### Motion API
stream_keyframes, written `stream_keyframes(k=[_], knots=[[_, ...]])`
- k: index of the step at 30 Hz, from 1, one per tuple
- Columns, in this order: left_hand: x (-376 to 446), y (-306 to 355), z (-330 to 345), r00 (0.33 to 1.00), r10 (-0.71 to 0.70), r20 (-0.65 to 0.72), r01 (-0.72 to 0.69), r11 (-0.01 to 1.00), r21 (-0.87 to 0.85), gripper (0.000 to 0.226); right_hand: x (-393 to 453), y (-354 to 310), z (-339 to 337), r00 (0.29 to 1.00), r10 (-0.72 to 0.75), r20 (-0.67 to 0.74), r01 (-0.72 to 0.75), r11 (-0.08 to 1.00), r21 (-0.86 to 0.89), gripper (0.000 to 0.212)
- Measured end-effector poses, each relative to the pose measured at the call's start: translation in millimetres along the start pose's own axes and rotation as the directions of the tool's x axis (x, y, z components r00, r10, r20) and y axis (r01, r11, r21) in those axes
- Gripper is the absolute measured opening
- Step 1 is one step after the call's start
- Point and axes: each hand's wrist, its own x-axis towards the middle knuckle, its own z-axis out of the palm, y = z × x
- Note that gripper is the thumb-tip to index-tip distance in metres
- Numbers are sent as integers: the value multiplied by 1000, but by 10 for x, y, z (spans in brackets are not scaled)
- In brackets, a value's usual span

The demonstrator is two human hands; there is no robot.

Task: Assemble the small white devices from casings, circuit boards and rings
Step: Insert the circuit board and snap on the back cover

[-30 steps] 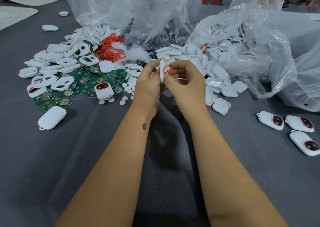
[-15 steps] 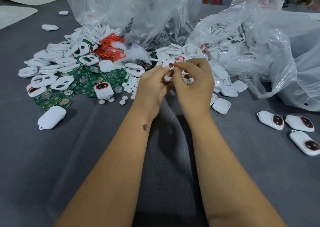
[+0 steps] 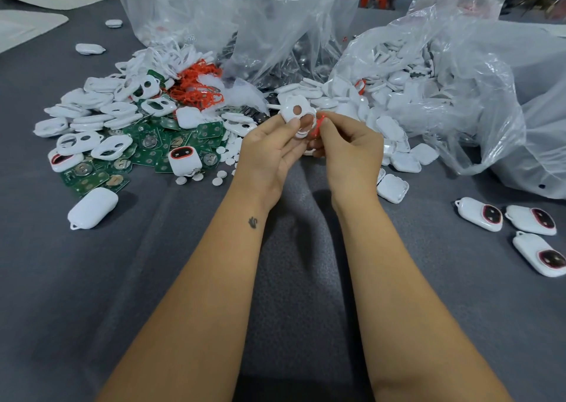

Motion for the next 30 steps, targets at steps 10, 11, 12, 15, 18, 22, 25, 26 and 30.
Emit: stream_keyframes(k=[10,11,12,15,18,22,25,26,30], knots=[[-9,-16,15,996,-64,58,65,998,-11,23,-41,-7,-11,980,-154,-123,127,970,-205,18],[-5,-14,18,996,-67,54,69,997,-28,22,-38,-13,-13,979,-157,-126,133,974,-185,18],[-2,-10,19,996,-72,44,74,996,-46,21,-34,-20,-15,980,-150,-129,130,980,-148,18],[2,5,6,995,-94,18,96,989,-110,16,-2,-33,-22,988,-70,-134,71,997,1,21],[-1,7,-4,994,-102,36,106,986,-133,17,26,-36,-36,994,19,-109,-6,992,124,25],[-10,14,-12,996,-62,63,71,988,-139,19,26,-44,-44,997,75,-18,-69,969,236,26],[-16,19,-12,995,-17,97,30,992,-127,21,21,-50,-43,995,89,48,-99,960,263,22],[-15,17,-6,995,-1,101,13,993,-118,22,20,-53,-44,994,91,67,-107,955,278,22],[-4,6,13,991,74,110,-64,994,-93,26,15,-38,-31,994,55,93,-78,961,266,19]])
